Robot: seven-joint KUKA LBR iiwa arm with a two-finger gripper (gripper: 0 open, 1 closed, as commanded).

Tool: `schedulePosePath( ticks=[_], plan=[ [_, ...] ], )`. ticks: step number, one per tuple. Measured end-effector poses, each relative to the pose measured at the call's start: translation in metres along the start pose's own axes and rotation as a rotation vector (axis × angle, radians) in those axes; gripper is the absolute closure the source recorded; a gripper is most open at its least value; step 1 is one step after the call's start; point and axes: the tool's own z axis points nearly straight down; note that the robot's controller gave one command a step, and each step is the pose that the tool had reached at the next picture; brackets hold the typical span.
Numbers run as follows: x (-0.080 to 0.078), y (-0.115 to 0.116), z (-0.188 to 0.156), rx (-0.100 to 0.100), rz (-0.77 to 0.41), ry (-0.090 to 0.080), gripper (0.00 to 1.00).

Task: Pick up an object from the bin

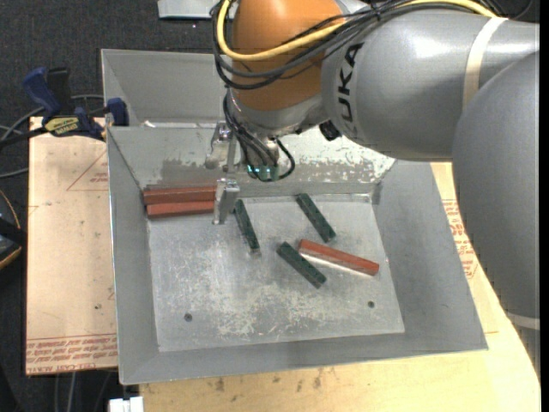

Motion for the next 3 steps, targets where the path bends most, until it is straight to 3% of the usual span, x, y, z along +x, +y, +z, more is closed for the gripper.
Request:
schedulePosePath(
  ticks=[1,2,3],
  plan=[
    [-0.002,-0.001,-0.005,-0.001,0.003,-0.008,0.00],
    [-0.006,0.011,0.037,-0.003,0.000,-0.017,0.00],
    [0.002,0.019,0.107,-0.002,0.014,-0.011,0.00]
  ],
)
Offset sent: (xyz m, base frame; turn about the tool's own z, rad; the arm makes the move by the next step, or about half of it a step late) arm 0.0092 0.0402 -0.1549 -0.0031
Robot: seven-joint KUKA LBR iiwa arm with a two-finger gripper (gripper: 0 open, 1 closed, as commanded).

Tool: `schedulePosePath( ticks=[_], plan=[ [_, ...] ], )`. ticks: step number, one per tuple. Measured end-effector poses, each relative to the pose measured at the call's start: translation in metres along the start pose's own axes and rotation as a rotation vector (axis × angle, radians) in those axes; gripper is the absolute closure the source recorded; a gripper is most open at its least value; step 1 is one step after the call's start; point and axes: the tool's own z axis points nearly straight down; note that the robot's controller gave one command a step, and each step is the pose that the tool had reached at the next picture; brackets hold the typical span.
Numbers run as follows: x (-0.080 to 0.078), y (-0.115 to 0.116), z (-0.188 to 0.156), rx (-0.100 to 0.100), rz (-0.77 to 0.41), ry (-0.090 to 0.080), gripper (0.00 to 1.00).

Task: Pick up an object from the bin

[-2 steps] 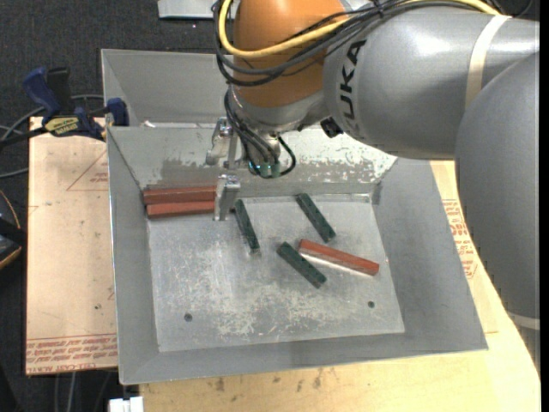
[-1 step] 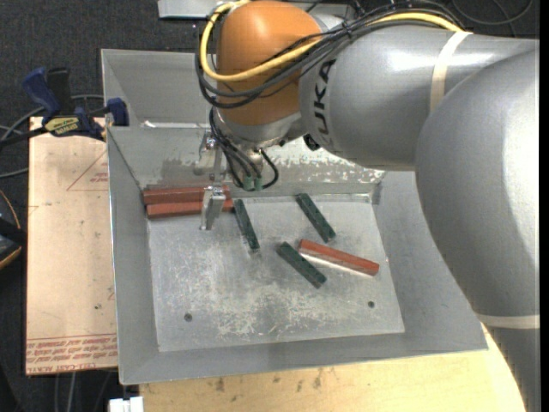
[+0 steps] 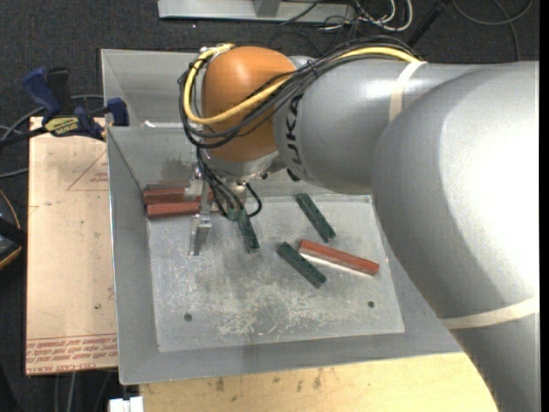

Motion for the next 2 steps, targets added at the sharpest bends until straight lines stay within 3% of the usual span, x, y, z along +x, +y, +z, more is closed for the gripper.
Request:
schedulePosePath(
  ticks=[1,2],
  plan=[
    [-0.013,0.000,0.029,0.003,-0.014,0.009,0.00],
    [-0.012,0.027,0.035,0.001,-0.069,0.000,0.00]
  ],
)
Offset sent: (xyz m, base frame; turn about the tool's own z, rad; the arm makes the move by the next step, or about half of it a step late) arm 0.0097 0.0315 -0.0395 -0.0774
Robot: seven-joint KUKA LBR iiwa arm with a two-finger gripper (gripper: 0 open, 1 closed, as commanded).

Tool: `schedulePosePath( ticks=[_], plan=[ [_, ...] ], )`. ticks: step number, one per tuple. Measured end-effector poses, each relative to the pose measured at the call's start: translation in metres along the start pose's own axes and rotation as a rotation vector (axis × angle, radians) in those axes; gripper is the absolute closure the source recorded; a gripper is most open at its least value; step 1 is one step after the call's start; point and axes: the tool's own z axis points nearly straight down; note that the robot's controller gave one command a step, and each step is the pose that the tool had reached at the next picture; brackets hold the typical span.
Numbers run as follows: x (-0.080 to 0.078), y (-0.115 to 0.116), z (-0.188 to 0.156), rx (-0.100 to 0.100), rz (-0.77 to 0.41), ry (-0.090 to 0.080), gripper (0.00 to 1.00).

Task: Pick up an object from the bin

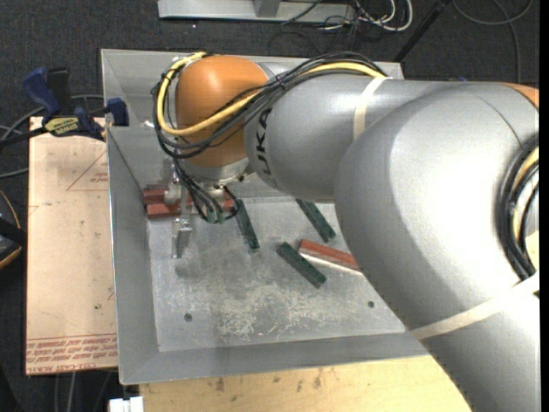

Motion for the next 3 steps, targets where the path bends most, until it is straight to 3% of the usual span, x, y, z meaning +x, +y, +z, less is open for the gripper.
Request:
schedulePosePath(
  ticks=[1,2,3],
  plan=[
    [0.002,0.009,0.004,-0.005,0.108,-0.008,0.00],
    [-0.004,0.006,0.009,-0.011,0.172,0.003,0.00],
    [-0.021,0.014,0.010,-0.004,0.074,-0.016,1.00]
  ],
)
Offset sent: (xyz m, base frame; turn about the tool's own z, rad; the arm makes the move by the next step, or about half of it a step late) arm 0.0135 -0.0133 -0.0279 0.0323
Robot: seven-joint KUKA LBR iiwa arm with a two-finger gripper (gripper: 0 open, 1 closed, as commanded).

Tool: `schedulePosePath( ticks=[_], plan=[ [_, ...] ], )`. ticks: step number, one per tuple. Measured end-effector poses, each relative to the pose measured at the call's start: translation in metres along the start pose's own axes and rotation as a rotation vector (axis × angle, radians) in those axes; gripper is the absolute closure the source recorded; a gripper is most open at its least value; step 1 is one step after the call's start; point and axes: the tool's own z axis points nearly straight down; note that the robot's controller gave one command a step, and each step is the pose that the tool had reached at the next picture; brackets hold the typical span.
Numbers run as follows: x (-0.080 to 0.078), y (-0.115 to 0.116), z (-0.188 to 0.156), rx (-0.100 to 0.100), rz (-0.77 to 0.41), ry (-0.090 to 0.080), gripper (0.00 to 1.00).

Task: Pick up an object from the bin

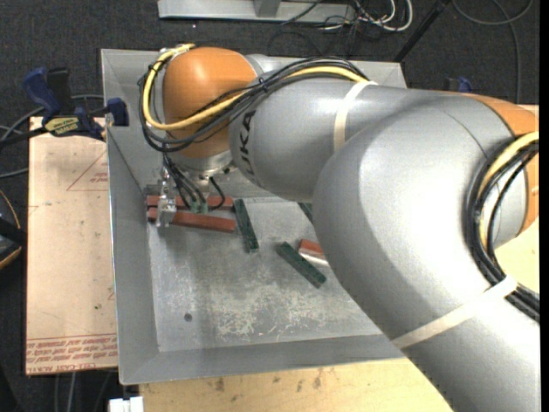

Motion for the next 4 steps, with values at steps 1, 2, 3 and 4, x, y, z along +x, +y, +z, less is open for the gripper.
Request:
schedulePosePath(
  ticks=[1,2,3,4],
  plan=[
    [0.000,0.000,0.000,0.000,0.000,0.000,1.00],
    [0.011,-0.010,-0.038,0.006,0.010,0.019,1.00],
    [0.009,-0.007,-0.058,0.004,0.006,0.013,1.00],
    [0.011,-0.005,-0.050,0.005,-0.002,0.019,1.00]
  ],
)
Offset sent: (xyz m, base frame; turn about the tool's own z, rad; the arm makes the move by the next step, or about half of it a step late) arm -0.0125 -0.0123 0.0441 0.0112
